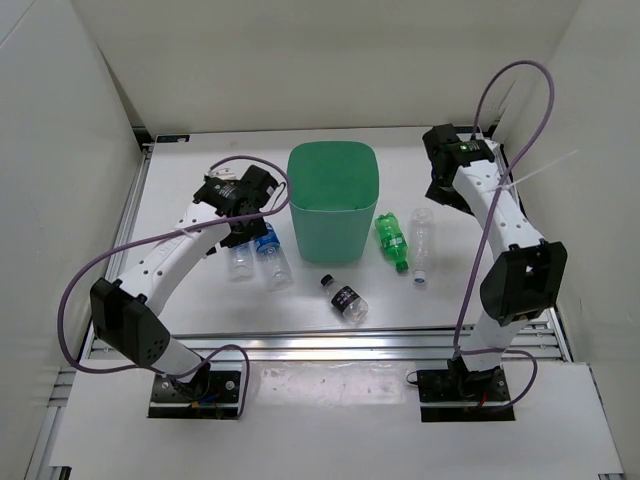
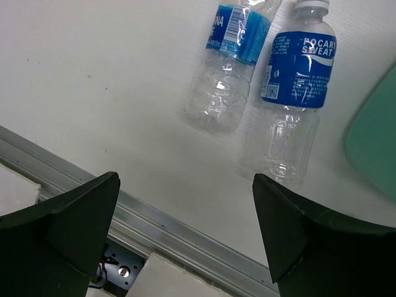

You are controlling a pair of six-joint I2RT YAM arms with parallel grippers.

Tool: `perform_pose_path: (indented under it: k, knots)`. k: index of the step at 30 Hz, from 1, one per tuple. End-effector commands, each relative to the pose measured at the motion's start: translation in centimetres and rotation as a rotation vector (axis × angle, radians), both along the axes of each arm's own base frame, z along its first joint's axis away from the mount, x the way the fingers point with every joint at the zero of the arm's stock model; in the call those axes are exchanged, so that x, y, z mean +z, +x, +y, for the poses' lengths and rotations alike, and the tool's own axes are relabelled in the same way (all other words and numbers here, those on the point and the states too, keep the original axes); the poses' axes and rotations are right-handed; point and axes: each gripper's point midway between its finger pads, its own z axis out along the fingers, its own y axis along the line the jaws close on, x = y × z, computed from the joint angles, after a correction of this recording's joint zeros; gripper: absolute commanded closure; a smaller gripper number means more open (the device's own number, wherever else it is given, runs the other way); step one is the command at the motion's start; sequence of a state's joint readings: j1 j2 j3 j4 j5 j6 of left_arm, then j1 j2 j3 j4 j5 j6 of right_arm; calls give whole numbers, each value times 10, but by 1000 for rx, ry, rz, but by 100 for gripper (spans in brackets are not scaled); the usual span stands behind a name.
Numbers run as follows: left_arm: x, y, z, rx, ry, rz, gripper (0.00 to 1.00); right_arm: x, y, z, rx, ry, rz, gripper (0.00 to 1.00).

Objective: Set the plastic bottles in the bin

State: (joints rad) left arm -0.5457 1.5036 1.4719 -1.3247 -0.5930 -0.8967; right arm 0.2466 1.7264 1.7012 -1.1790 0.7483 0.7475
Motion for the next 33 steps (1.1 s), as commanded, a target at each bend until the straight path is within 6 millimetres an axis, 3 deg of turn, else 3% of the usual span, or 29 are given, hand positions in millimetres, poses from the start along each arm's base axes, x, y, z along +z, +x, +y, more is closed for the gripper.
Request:
perform_pose_path:
  k: [1, 3, 4, 8, 9, 17, 21, 25, 27, 29, 30, 31, 32, 33]
  knots:
    - [14, -1, 11, 14, 30, -52, 1, -28, 16, 32, 233, 100, 116, 0]
    - [15, -4, 13, 14, 27, -57, 1, -36, 15, 38, 255, 130, 155, 0]
    - [15, -4, 13, 14, 27, -57, 1, -41, 21, 52, 305, 193, 141, 0]
    - [14, -12, 19, 23, 30, -64, 1, -59, 31, 63, 363, 278, 160, 0]
    - [10, -13, 20, 23, 37, -54, 1, -60, 31, 76, 400, 339, 158, 0]
    - [3, -30, 29, 37, 55, -17, 1, -92, 61, 81, 412, 461, 176, 0]
    - [3, -30, 28, 35, 53, -4, 1, -124, 60, 78, 364, 455, 243, 0]
    - [2, -30, 26, 33, 46, 1, 1, -153, 42, 68, 298, 447, 324, 0]
    - [0, -30, 26, 25, 55, 13, 1, -165, 34, 67, 289, 472, 353, 11]
    - [0, -30, 26, 25, 55, 13, 1, -172, 31, 60, 256, 491, 367, 30]
    - [0, -30, 26, 25, 55, 13, 1, -172, 31, 60, 256, 491, 367, 50]
    - [0, -30, 26, 25, 55, 13, 1, -172, 30, 54, 228, 487, 368, 58]
    - [0, -30, 26, 25, 55, 13, 1, -166, 30, 47, 216, 475, 360, 62]
    - [-2, -29, 26, 25, 60, 20, 1, -147, 31, 44, 209, 459, 324, 68]
